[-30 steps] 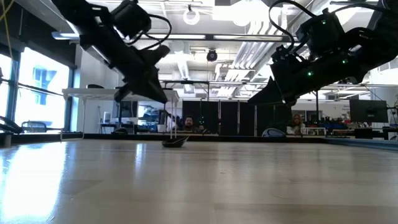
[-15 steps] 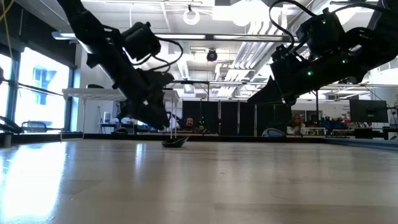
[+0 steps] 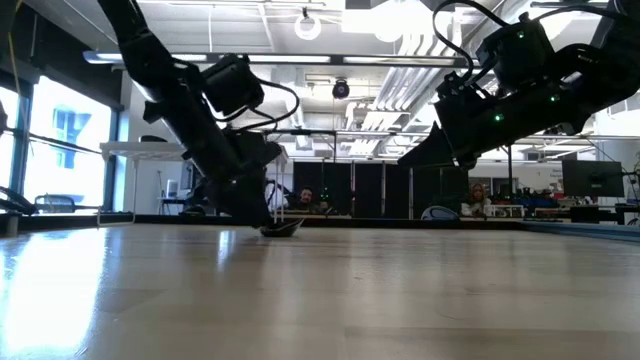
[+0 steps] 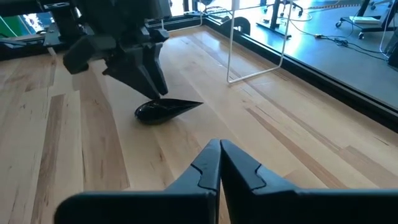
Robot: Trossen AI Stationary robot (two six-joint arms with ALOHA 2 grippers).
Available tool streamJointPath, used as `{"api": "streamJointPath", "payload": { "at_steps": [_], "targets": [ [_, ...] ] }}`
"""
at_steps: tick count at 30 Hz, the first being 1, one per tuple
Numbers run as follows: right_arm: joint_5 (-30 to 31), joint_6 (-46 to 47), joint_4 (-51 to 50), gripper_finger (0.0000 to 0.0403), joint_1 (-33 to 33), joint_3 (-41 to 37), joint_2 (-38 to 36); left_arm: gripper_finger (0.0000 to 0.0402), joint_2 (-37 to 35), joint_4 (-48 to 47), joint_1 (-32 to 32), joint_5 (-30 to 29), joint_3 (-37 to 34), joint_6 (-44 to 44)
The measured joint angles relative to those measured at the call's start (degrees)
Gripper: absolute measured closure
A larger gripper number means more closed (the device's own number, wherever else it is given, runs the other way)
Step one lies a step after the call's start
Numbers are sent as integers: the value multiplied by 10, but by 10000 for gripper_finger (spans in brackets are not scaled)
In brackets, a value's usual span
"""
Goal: Pick & Place Mini shaped plates
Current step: Stack the drop-shaped plate on top of the drop-shaped plates on the shelf
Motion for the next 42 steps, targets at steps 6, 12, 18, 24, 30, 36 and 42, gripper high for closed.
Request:
{"api": "streamJointPath", "payload": {
  "at_steps": [6, 12, 18, 24, 30, 36, 42],
  "targets": [
    [0, 0, 0, 399, 0, 0, 0, 286, 22, 16, 0, 11, 0, 8],
    [0, 0, 0, 398, 0, 0, 0, 319, 25, 16, 0, 7, 0, 17],
    [0, 0, 0, 400, 0, 0, 0, 394, 26, 19, 0, 15, 0, 39],
    [0, 0, 0, 396, 0, 0, 0, 398, 5, 1, 0, 28, -1, 38],
    [0, 0, -2, 401, 0, 0, 0, 400, -87, -41, 0, 29, -1, 38],
    [0, 0, -5, 397, 0, 0, 0, 401, -208, -104, 0, 24, -1, 38],
    [0, 0, -5, 400, 0, 0, 0, 401, -329, -148, 0, -5, 0, 17]
  ]
}}
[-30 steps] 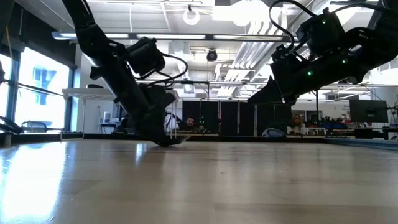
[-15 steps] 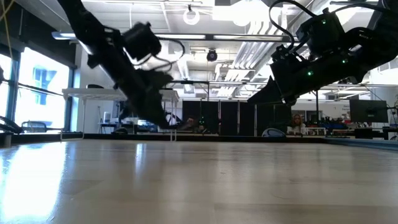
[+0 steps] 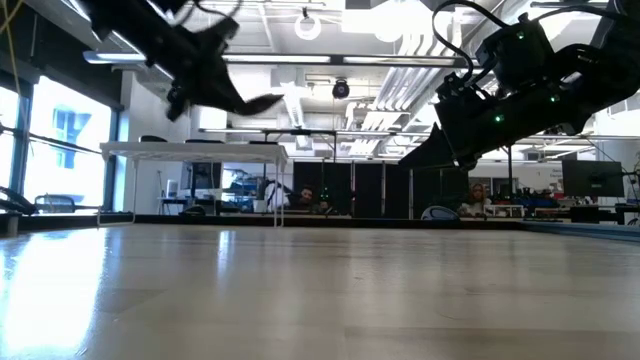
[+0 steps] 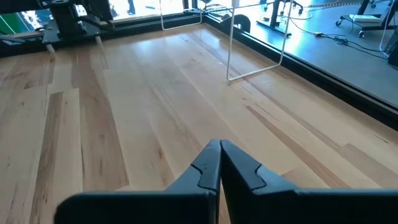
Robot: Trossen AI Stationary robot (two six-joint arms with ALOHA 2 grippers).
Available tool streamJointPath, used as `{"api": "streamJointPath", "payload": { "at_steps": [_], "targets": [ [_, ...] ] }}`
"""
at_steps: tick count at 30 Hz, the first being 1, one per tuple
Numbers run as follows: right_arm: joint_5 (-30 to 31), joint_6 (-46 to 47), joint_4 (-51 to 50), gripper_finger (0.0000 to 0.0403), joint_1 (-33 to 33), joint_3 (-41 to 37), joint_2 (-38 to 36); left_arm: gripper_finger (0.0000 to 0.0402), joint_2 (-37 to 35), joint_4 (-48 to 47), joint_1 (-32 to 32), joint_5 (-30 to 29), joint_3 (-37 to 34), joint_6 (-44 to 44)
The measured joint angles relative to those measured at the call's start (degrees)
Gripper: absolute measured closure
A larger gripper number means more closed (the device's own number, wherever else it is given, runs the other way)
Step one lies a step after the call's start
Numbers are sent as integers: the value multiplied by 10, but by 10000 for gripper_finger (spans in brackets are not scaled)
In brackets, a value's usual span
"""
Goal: Pick & Place Mini shaped plates
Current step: Stack the drop-shaped plate on top of the drop-shaped plates on the shelf
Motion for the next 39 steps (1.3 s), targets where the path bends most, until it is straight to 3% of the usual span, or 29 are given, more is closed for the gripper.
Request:
{"api": "streamJointPath", "payload": {
  "at_steps": [4, 9, 16, 25, 31, 39],
  "targets": [
    [0, 0, 0, 401, 0, 0, 0, 401, -71, -45, 6, -69, 1, -15],
    [0, 0, 0, 396, 0, 0, 0, 401, -119, -189, 73, -121, 53, -41],
    [0, 0, 4, 401, 0, 0, 0, 401, -119, -317, 229, -117, 144, -5],
    [0, -9, 8, 397, 0, 0, 0, 401, -117, -402, 402, -63, 167, 3],
    [-11, -10, 7, 401, 1, 0, 0, 401, -66, -384, 438, -74, 167, 10],
    [-28, -10, 6, 398, 1, 0, 0, 401, -27, -409, 434, -162, 168, 6]
  ]
}}
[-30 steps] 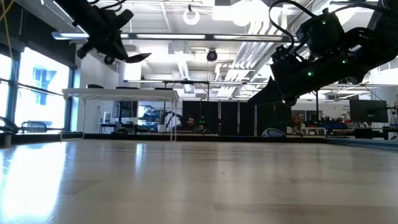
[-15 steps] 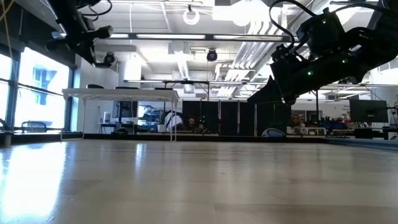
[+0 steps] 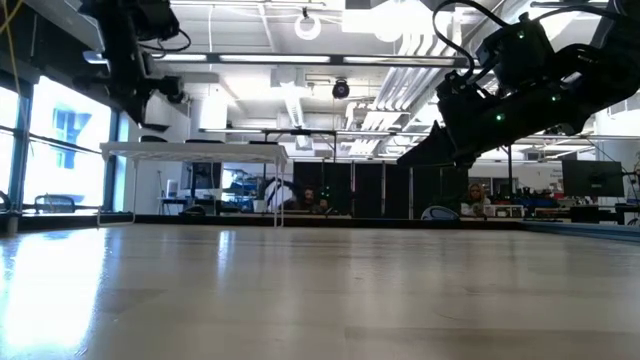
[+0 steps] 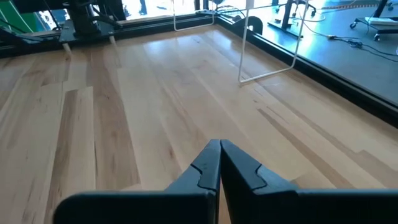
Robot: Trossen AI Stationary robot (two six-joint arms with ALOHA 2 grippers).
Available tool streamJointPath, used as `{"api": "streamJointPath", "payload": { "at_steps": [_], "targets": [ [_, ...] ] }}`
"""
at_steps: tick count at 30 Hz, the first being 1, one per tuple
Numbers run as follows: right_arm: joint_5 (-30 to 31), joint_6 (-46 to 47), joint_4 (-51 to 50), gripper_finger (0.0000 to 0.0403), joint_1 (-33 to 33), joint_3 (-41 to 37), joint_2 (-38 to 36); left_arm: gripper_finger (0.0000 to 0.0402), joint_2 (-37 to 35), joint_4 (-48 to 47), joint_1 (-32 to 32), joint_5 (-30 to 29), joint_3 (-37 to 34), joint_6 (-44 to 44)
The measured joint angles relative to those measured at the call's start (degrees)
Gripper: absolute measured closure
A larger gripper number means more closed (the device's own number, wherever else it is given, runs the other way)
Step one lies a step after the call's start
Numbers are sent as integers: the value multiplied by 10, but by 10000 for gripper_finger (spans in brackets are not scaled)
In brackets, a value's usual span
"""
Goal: Pick & Place Mini shaped plates
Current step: Stack the drop-shaped plate on top of the drop-shaped plates on the shelf
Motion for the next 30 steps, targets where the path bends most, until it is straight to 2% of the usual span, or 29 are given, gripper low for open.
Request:
{"api": "streamJointPath", "payload": {
  "at_steps": [15, 21, 30],
  "targets": [
    [2, 0, 3, 400, 0, 0, 0, 401, 20, -3, -12, -60, -1, -15],
    [2, 0, 3, 398, 0, 0, 0, 401, 20, -3, -12, -53, -1, -18],
    [2, 0, 3, 401, 0, 0, 0, 359, 20, -7, -12, -46, -1, -20]
  ]
}}
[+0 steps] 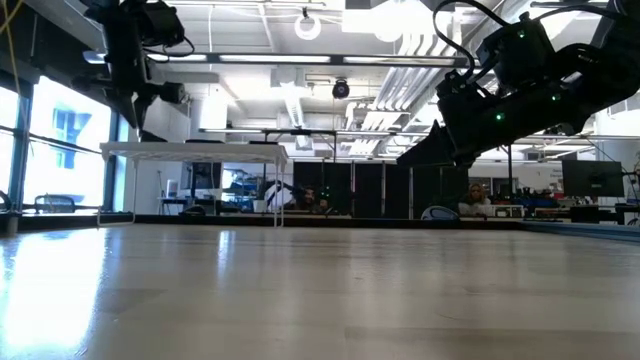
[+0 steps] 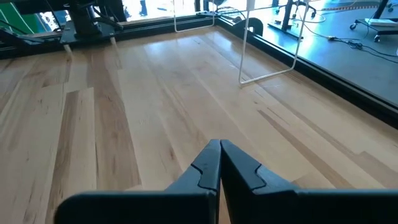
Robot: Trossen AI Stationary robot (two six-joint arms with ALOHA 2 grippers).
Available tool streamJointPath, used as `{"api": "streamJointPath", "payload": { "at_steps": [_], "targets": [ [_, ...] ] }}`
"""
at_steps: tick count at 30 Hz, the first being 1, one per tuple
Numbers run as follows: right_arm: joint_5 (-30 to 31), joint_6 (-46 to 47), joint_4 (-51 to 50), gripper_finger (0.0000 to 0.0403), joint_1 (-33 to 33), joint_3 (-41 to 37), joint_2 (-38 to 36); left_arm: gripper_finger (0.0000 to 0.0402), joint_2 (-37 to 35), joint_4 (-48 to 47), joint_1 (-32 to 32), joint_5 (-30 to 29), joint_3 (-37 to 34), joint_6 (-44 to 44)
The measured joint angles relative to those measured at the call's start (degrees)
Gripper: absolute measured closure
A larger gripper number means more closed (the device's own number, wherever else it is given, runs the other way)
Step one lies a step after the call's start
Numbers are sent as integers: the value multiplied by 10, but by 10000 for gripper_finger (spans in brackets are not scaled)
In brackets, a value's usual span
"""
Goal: Pick & Place Mini shaped plates
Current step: Stack the drop-shaped plate on top of the drop-shaped plates on the shelf
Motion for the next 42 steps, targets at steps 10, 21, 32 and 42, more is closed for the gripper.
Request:
{"api": "streamJointPath", "payload": {
  "at_steps": [10, 21, 32, 42],
  "targets": [
    [0, 0, 0, 399, 0, 0, 0, 355, -4, -11, 0, 15, 0, 23],
    [0, 0, 0, 397, 0, 0, 0, 400, -4, -18, 0, 18, 0, 35],
    [0, 0, 0, 396, 0, 0, 0, 401, -4, -13, 0, 20, 0, 30],
    [0, 0, 0, 397, 0, 0, 0, 389, -6, -21, 0, 33, 0, 43]
  ]
}}
